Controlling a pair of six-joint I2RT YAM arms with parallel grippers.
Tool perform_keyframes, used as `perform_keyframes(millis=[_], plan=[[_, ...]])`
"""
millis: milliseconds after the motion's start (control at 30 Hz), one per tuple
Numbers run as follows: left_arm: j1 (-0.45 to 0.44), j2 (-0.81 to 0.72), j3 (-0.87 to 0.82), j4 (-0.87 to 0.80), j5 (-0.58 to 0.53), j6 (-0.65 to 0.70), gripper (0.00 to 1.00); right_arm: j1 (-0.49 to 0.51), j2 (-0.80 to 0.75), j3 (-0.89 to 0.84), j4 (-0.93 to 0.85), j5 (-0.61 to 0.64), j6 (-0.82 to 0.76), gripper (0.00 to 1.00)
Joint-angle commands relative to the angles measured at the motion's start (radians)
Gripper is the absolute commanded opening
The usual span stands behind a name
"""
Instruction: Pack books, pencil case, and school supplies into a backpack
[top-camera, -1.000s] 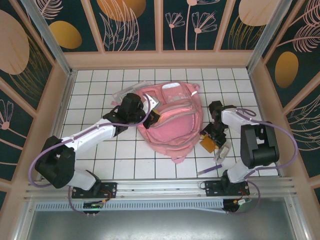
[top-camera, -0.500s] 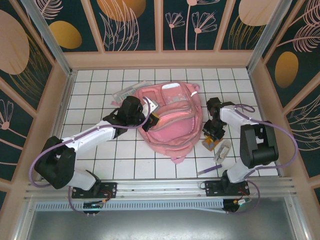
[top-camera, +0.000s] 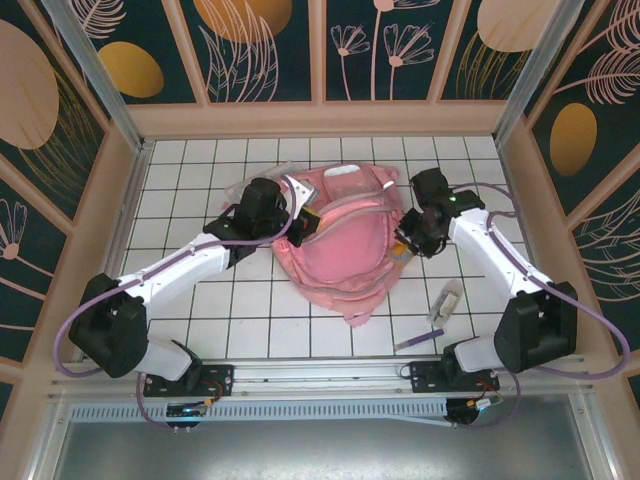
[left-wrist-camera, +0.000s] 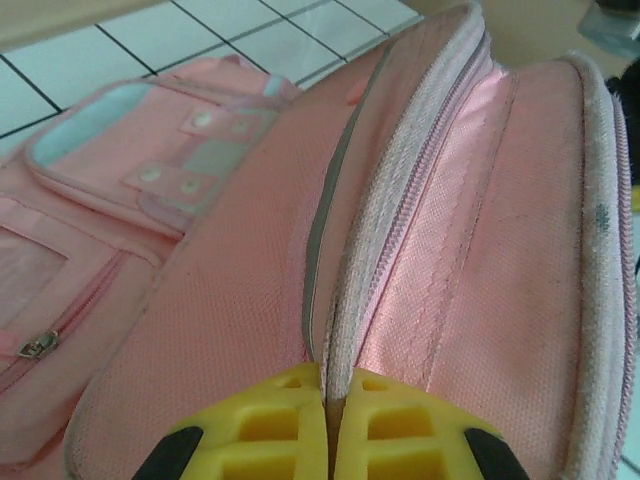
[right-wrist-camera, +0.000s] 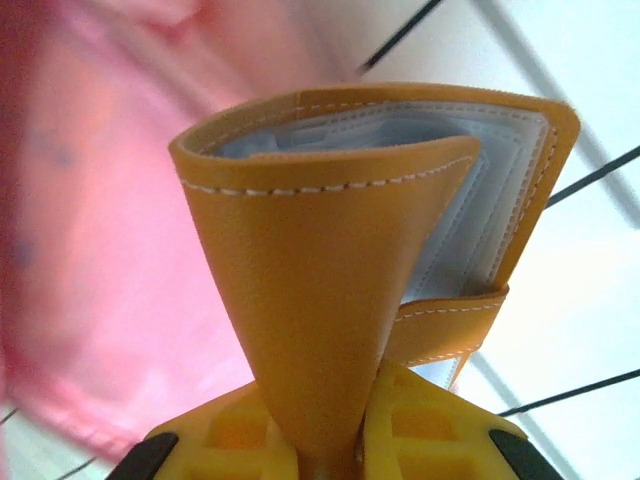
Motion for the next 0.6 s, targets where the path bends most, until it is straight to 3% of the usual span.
perform_keyframes(millis=[0, 100, 233, 367, 567], plan=[[0.007, 0.009, 0.069, 0.06, -0.044, -0.104, 0.0, 0.038, -0.004, 0.059, -0.007, -0.144, 0.101, 0.11], [0.009, 0.022, 0.093, 0.069, -0.051, -0.16, 0.0, 0.063, 0.018, 0.07, 0.083, -0.217, 0.161, 0.15], [0.008, 0.03, 0.107, 0.095, -0.043, -0.209, 0.0, 0.084, 0.058, 0.058, 0.18, -0.211, 0.211, 0.24], [0.008, 0.03, 0.073, 0.167, -0.041, -0.249, 0.0, 0.083, 0.109, -0.043, 0.385, -0.267, 0.282, 0.48], [0.008, 0.023, 0.022, 0.208, -0.052, -0.261, 0.0, 0.05, 0.137, -0.057, 0.333, -0.241, 0.187, 0.63]])
